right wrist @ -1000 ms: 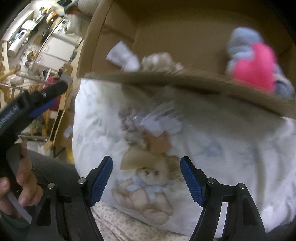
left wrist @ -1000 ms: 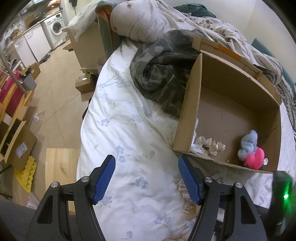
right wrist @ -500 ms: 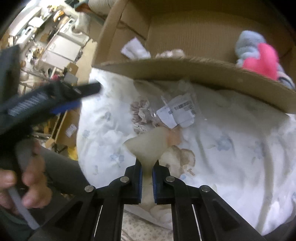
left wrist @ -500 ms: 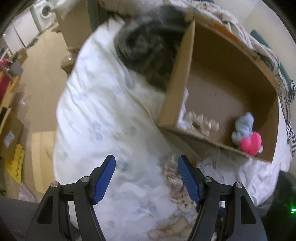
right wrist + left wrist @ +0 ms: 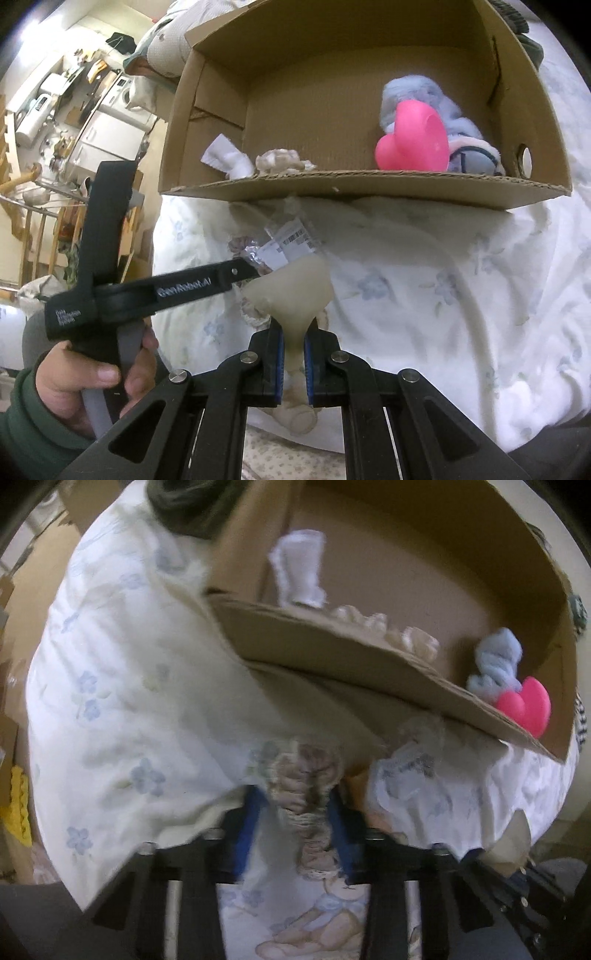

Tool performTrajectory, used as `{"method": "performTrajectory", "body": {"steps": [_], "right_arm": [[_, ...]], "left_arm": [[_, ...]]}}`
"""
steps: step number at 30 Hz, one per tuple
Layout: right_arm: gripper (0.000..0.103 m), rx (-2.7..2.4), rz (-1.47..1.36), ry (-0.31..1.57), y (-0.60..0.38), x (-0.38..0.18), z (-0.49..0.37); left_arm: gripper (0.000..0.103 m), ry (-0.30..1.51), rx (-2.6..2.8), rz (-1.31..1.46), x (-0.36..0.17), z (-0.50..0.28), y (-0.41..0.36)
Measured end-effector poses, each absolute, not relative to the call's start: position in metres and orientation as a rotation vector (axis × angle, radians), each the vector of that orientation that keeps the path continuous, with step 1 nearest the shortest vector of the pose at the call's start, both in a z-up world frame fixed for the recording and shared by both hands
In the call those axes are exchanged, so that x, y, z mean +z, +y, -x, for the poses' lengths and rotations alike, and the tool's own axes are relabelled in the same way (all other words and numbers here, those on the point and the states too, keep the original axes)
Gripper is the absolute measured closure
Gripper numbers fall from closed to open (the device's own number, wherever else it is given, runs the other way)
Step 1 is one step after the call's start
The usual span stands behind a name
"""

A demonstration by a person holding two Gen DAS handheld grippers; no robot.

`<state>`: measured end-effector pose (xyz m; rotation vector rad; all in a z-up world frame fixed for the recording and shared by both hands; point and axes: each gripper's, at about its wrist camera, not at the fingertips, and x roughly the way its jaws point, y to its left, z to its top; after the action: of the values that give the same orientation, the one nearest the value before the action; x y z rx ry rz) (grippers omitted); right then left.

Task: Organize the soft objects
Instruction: 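Grasp the lace cloth with the left gripper while the right grasps a clear plastic piece, then carry the lace cloth and plastic piece over the box with both grippers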

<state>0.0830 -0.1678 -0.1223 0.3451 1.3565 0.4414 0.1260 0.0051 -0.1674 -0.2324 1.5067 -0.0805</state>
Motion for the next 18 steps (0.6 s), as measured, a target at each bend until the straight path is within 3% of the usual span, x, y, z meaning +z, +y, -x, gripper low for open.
{"method": "performTrajectory", "body": {"steps": [1,2,18], "right_arm": [[0.092,0.442,-0.346,1.356,-0.167,-0.122,-0.084],[0.092,0.442,-0.345,1.356,-0.168,-0.122,-0.084],[0.092,0.447,-0.354,1.326,-0.170,-0.111,-0.087]], "left_arm": [[0.092,1.511,-0.094,0.241,-0.167,-0.125,0.004],[0.093,1.511,-0.101,0.248,-0.165,-0.124,0.004],[0.094,1.300,-0.086,0.188,-0.081,-0.087,0.005]]}}
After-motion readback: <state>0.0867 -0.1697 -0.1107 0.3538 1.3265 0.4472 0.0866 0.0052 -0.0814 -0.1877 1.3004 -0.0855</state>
